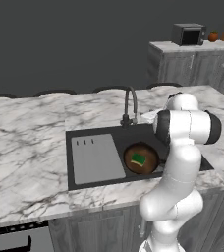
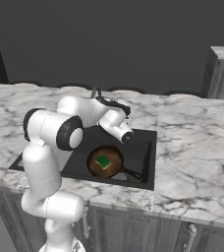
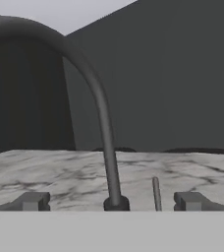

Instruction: Pick the pan and sponge and place them into the sink. Then turn on the water.

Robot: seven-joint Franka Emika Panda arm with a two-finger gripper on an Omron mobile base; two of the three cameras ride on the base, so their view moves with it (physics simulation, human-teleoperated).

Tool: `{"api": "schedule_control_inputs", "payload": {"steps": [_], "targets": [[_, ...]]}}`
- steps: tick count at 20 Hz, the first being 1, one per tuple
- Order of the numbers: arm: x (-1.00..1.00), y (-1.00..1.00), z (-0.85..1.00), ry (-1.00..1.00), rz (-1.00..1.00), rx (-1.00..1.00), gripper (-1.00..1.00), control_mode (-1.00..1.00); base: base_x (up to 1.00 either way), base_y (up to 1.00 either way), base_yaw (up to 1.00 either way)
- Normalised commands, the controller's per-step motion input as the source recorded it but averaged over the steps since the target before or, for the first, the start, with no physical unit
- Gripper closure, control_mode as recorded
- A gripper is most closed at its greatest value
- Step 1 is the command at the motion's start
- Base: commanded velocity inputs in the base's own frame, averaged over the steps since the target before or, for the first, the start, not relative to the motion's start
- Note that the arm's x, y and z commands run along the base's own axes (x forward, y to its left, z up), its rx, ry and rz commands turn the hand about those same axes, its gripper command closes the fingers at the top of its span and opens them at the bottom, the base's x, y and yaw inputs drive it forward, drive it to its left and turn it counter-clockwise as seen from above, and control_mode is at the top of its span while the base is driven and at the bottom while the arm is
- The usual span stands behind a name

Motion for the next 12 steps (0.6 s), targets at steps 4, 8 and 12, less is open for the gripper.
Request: {"api": "schedule_control_inputs", "payload": {"steps": [4,8,12], "targets": [[0.32,0.00,-0.23,0.00,0.00,0.05,-1.00,-1.00,0.00,0.00,0.00],[0.32,0.01,-0.11,0.00,0.00,0.04,-1.00,-1.00,0.00,0.00,0.00],[0.33,0.01,-0.12,0.00,0.00,0.04,-1.00,-1.00,0.00,0.00,0.00]]}}
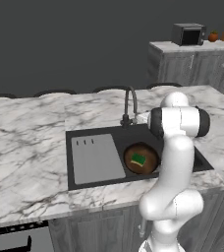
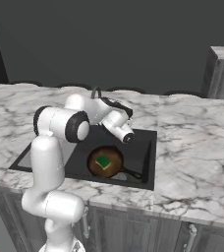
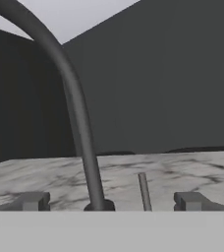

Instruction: Pick the pan and sponge and place them into the sink. Then turn on the water.

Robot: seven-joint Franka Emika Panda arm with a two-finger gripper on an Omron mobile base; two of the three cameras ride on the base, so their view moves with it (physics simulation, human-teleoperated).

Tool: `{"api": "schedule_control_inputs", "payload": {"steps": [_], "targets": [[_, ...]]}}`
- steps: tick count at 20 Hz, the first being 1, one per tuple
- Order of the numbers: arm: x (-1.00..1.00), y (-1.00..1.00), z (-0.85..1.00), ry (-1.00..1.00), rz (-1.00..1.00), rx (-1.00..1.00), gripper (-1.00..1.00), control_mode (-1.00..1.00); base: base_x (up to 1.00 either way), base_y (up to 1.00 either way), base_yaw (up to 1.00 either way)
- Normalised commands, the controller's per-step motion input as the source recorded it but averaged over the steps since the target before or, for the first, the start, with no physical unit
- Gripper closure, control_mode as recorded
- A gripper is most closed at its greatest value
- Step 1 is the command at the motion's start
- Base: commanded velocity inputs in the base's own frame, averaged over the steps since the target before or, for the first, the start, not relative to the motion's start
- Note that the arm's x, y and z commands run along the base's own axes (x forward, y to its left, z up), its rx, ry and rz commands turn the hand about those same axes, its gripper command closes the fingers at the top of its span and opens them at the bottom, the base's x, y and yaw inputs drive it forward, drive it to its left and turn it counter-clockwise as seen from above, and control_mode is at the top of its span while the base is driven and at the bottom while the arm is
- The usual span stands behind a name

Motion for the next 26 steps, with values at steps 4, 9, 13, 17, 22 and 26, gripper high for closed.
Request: {"api": "schedule_control_inputs", "payload": {"steps": [4,9,13,17,22,26], "targets": [[0.36,0.01,-0.14,0.00,0.00,0.04,-1.00,-1.00,0.00,0.00,0.00],[0.39,0.00,-0.23,0.02,0.00,0.04,-1.00,-1.00,0.00,0.00,0.00],[0.44,0.00,-0.21,0.04,0.00,0.03,-1.00,-1.00,0.00,0.00,0.00],[0.42,0.00,-0.15,0.02,0.00,0.02,-1.00,-1.00,0.00,0.00,0.00],[0.40,0.00,-0.14,0.02,0.00,0.02,-1.00,-1.00,0.00,0.00,0.00],[0.33,0.02,-0.17,0.01,0.00,0.03,1.00,-1.00,0.00,0.00,0.00]]}}
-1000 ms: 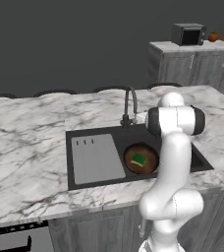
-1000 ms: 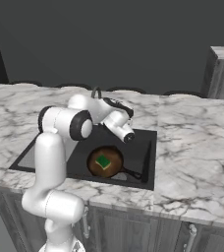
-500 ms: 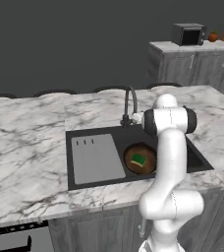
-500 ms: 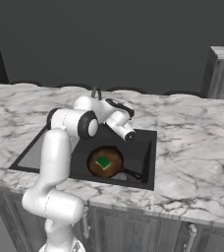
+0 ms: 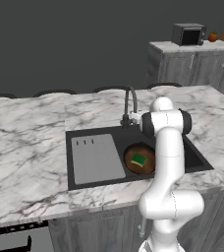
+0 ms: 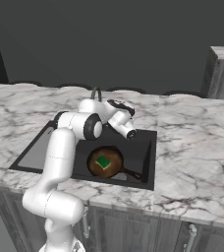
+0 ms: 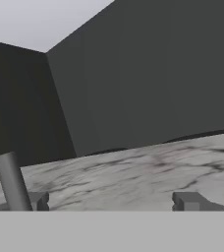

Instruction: Pick the pan and sponge and place them into the sink. Then turn on the water.

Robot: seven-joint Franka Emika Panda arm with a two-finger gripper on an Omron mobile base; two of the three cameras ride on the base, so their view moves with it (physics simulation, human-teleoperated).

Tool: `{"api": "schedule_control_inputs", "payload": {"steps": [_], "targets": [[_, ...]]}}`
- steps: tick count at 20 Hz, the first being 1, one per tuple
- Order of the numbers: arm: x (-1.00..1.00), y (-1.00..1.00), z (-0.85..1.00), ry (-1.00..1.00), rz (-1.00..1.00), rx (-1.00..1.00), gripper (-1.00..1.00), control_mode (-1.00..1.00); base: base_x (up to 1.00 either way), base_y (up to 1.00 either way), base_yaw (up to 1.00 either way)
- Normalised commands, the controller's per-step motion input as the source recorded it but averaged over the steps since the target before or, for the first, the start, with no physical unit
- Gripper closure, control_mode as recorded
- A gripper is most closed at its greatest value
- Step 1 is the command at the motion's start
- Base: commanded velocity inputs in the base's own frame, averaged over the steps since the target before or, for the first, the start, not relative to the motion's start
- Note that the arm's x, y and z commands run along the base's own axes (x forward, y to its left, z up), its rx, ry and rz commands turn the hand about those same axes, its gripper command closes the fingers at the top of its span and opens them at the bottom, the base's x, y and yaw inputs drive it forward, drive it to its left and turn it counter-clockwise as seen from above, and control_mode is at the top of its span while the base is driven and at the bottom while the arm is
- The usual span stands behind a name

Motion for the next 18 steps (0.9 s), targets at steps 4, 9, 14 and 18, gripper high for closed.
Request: {"api": "schedule_control_inputs", "payload": {"steps": [4,9,14,18], "targets": [[0.15,0.03,-0.14,0.00,0.00,0.02,1.00,-1.00,0.00,0.00,0.00],[0.01,-0.03,-0.08,0.00,0.00,0.02,1.00,-1.00,0.00,0.00,0.00],[-0.17,-0.21,-0.03,0.00,-0.03,0.03,1.00,-1.00,0.00,0.00,0.00],[-0.35,-0.34,0.00,0.00,-0.06,0.04,1.00,-1.00,0.00,0.00,0.00]]}}
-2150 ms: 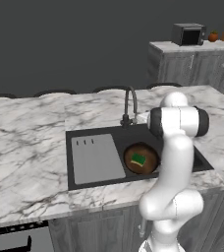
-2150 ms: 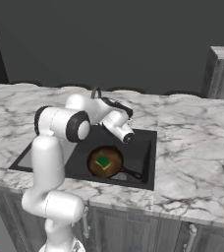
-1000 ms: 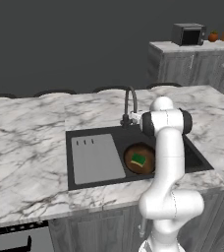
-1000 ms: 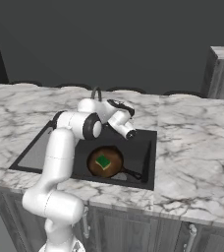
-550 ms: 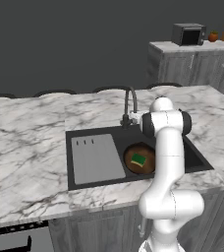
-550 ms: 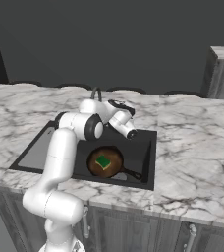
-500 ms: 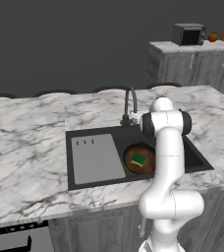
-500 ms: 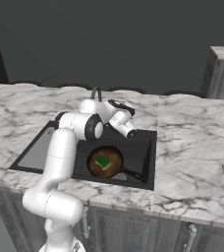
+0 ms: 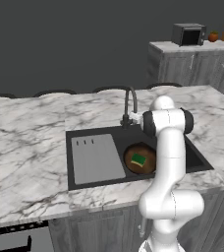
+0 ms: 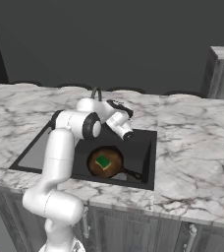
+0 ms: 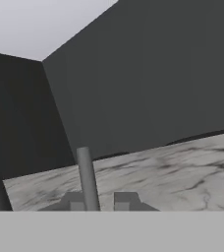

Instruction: Pick the pan and sponge and place them into the sink. Then turn on the water.

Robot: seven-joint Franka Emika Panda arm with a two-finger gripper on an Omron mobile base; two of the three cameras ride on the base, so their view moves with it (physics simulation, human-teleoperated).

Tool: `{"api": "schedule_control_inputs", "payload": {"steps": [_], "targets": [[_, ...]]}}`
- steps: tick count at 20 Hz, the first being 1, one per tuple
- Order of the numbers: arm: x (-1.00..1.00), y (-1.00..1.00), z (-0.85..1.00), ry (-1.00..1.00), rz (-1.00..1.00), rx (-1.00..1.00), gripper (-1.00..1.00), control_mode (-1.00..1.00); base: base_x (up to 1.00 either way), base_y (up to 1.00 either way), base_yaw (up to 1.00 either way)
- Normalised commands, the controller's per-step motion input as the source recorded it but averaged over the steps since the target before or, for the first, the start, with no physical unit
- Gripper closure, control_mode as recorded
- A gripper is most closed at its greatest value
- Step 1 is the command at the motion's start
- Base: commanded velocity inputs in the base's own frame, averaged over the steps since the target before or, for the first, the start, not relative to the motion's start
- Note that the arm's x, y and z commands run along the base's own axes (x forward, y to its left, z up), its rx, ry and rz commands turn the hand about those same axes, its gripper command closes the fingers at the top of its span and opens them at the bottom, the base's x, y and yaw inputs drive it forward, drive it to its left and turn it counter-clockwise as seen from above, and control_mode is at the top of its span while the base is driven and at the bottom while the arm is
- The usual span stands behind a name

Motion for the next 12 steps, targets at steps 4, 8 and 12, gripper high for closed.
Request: {"api": "schedule_control_inputs", "payload": {"steps": [4,8,12], "targets": [[-0.31,-0.41,0.00,0.00,-0.06,0.04,1.00,-1.00,0.00,0.00,0.00],[-0.14,-0.54,0.00,0.07,-0.05,0.06,1.00,-1.00,0.00,0.00,0.00],[-0.10,-0.56,0.00,0.08,-0.05,0.05,1.00,-1.00,0.00,0.00,0.00]]}}
